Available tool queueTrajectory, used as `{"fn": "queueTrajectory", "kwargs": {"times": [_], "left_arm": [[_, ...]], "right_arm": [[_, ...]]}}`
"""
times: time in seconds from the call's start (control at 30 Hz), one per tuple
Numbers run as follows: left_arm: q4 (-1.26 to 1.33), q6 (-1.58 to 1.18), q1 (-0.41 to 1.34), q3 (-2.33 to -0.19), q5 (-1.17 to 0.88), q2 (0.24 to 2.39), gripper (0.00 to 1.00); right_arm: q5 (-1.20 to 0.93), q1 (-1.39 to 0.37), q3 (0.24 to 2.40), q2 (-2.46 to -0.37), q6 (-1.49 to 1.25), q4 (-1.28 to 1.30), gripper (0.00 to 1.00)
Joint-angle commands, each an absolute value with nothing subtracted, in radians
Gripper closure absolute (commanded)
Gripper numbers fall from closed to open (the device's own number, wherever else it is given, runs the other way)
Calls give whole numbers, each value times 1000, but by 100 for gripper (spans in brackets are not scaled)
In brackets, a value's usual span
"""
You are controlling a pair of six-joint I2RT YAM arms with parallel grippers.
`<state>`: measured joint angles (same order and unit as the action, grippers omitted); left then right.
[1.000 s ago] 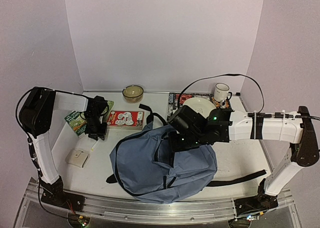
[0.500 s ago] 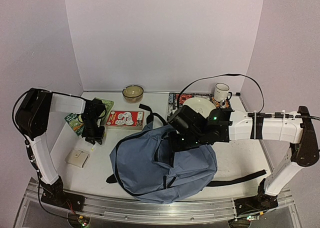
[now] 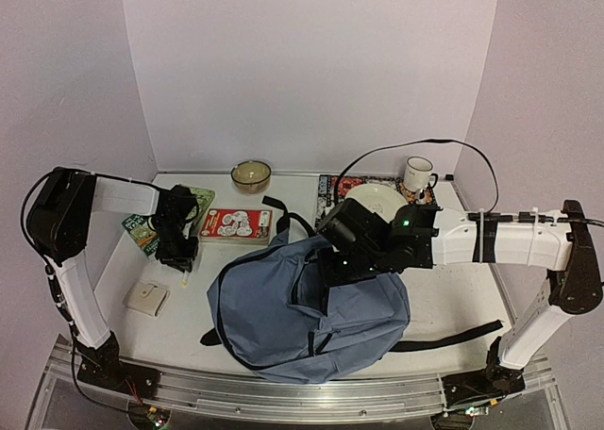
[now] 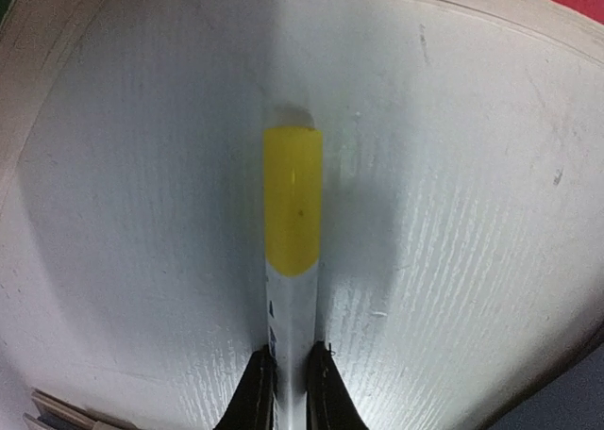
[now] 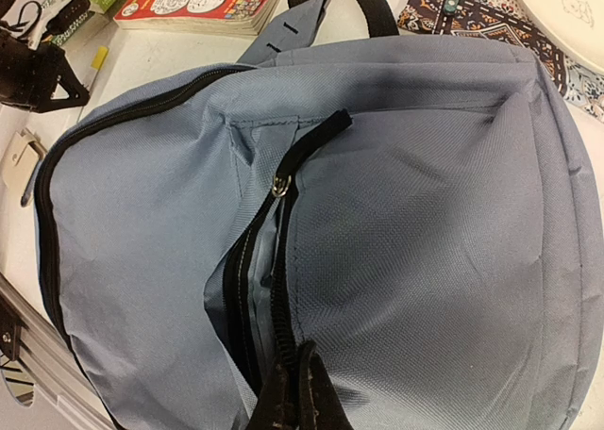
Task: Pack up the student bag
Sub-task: Pick up the pen at the center of the board, then place the pen in the upper front pocket of the bag.
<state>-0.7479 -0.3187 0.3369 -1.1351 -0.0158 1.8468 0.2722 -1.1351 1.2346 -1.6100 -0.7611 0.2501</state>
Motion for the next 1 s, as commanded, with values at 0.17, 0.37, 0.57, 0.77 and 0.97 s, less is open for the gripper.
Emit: {"fn": "queueTrajectory", "kwargs": {"times": [0.17,0.37,0.57,0.77,0.97], "left_arm": [[-647,-411,347,-1006,-209,1675,100],[-584,-489,347,-930,-281,1539,100],[-493,-596,356,-831,-435,1375,100],[-448,-714,475,-769,-482,1215,100],[-380,-844,638,-720,-461,1115,100]], "right_arm": [[285,-1143,1265,-1595,-753,235,100],[280,-1143,1269,-1601,-751,235,100],[280,-1142,1279,-1609,-749,233,100],[274,-1143,1288,-1621,-748,230,100],[271,-1142,1298,-1629,-747,228,100]]}}
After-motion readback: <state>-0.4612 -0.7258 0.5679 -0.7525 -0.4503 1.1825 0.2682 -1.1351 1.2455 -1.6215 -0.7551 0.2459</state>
